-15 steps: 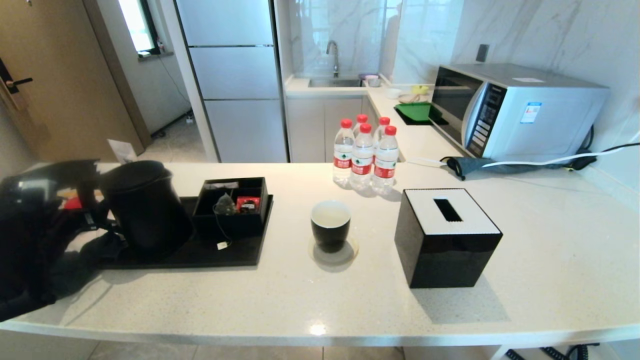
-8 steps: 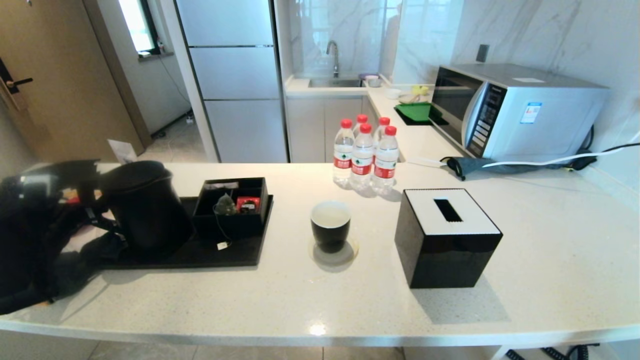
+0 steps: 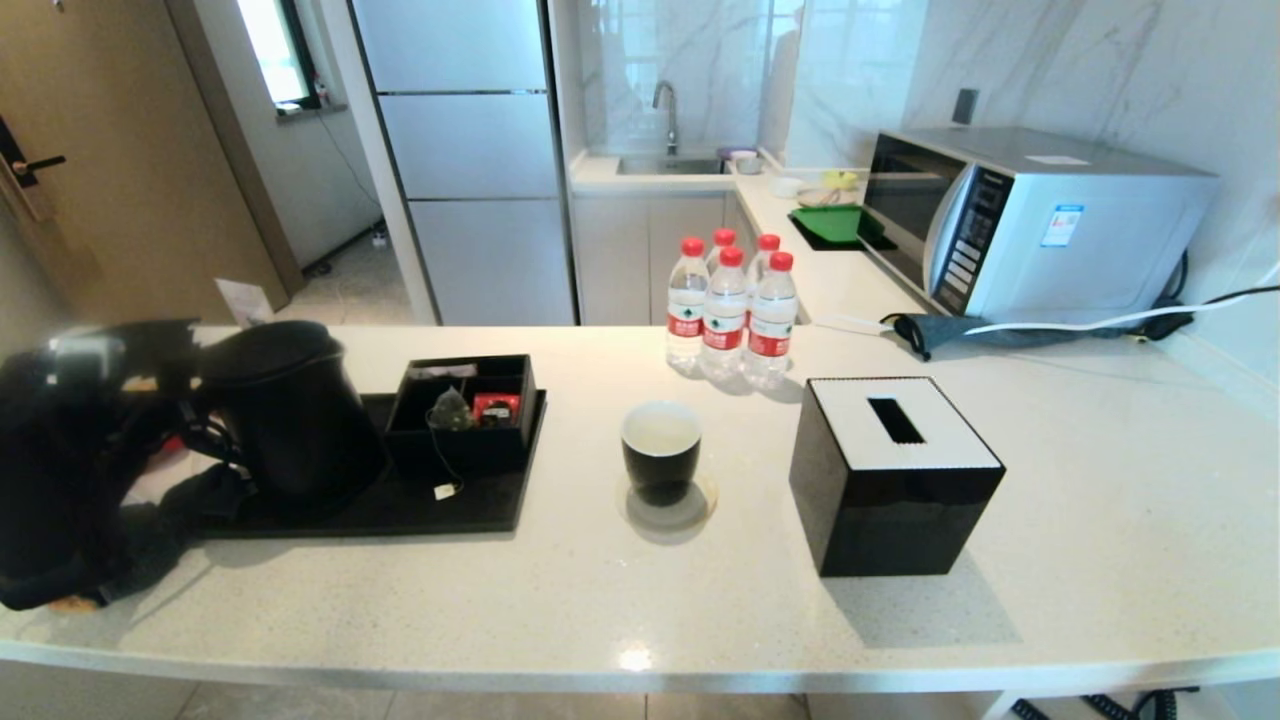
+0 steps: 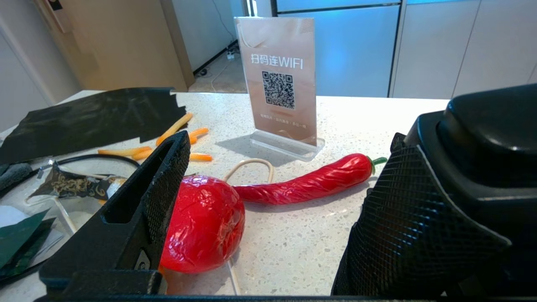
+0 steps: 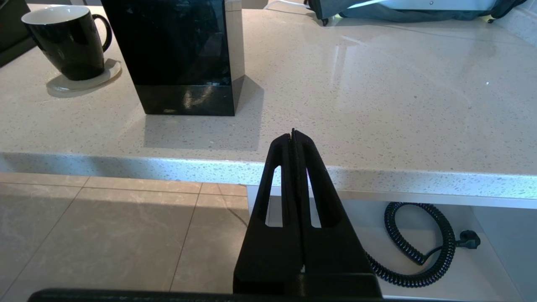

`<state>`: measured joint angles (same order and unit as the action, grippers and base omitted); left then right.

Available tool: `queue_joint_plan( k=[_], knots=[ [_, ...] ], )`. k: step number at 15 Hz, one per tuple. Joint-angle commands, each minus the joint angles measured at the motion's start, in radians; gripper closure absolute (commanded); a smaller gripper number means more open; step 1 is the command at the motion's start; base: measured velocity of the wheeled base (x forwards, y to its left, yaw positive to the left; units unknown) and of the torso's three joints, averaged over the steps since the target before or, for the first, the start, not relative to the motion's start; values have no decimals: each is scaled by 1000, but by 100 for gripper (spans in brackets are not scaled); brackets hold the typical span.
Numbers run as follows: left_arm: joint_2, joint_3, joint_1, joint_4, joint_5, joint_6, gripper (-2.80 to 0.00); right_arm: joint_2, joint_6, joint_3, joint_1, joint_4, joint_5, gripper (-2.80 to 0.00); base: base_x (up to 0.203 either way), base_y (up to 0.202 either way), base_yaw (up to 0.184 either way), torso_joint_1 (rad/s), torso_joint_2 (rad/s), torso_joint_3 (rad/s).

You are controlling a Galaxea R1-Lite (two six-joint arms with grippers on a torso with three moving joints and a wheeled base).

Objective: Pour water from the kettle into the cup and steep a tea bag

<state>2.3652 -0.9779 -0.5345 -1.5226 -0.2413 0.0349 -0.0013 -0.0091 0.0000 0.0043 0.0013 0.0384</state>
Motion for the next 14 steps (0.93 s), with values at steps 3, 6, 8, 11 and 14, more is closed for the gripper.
queue_joint_plan(
  k=[3, 6, 8, 11, 14],
  knots=[
    [20, -14, 7, -47, -1, 0, -280, 1, -2, 0, 0, 0, 0, 0, 0, 0, 0, 0, 0, 0],
    [28, -36, 9, -47, -1, 0, -280, 1, -1, 0, 0, -1, 2, 0, 0, 0, 0, 0, 0, 0],
    [40, -64, 16, -47, 0, 0, -280, 1, -1, 0, 0, -1, 0, 0, 0, 0, 0, 0, 0, 0],
    [48, -76, 22, -47, 4, 0, -280, 1, 0, 0, 0, -1, 2, 0, 0, 0, 0, 0, 0, 0],
    [48, -78, 24, -47, 2, 0, -280, 1, -1, 0, 0, 0, 0, 0, 0, 0, 0, 0, 0, 0]
  ],
)
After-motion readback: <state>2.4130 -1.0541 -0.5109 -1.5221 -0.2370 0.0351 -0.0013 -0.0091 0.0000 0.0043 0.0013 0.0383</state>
